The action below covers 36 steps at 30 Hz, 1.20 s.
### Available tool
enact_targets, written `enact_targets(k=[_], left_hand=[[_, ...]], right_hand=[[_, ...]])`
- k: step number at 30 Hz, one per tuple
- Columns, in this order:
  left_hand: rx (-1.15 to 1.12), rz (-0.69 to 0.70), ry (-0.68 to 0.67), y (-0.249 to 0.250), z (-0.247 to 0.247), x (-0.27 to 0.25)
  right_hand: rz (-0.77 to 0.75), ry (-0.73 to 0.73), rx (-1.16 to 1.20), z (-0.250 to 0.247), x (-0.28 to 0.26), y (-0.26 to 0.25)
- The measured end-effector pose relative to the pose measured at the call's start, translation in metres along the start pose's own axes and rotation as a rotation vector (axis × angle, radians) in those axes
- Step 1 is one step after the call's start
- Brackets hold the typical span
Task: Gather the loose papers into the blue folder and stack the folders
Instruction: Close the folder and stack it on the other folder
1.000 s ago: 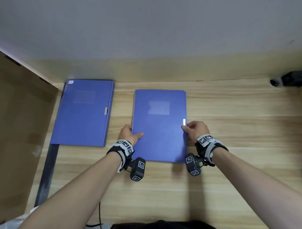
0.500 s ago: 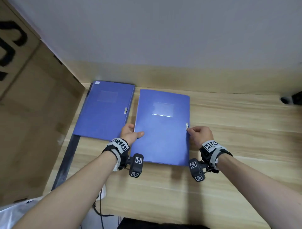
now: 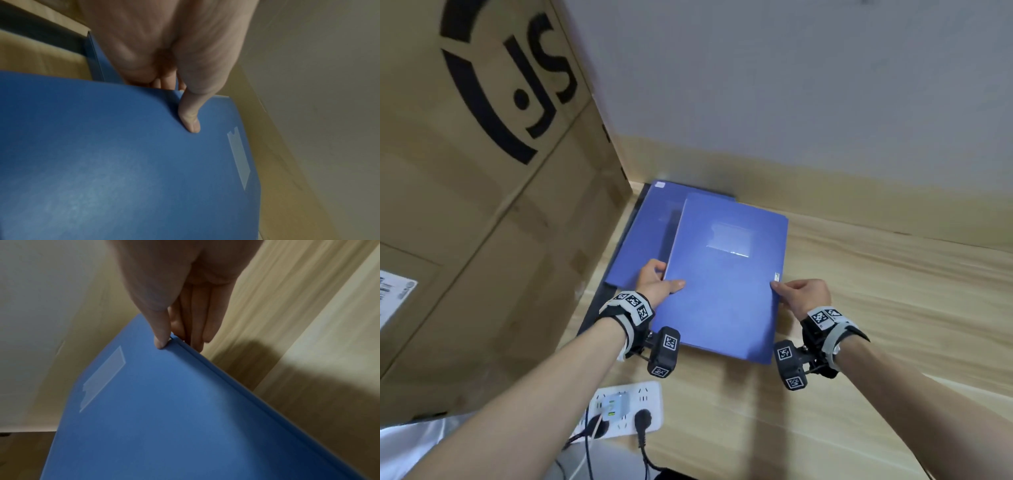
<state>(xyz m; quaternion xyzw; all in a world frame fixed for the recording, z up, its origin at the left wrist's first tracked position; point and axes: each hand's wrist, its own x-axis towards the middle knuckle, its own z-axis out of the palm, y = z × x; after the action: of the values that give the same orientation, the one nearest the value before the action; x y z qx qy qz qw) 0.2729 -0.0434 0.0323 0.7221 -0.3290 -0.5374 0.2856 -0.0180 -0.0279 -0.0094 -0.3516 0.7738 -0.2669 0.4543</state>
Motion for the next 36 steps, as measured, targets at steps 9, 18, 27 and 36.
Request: enact_targets(k=[9, 18, 27, 36], left_hand=[[0.165, 0.067, 0.108, 0.018, -0.064, 0.065], [0.269, -0.014, 0.114, 0.036, -0.083, 0.127], [0.253, -0.022, 0.13, 0.015, -0.083, 0.153], [0.309, -0.02, 0.104, -0.013, -0.079, 0.158]], right_hand=[[-0.053, 0.016, 0.025, 0.079, 0.015, -0.056], [-0.038, -0.006, -0.036, 0.122, 0.042, -0.08], [-0.056, 0.079, -0.044, 0.141, 0.049, -0.08], [0.047, 0.089, 0.068, 0.132, 0.052, -0.06]])
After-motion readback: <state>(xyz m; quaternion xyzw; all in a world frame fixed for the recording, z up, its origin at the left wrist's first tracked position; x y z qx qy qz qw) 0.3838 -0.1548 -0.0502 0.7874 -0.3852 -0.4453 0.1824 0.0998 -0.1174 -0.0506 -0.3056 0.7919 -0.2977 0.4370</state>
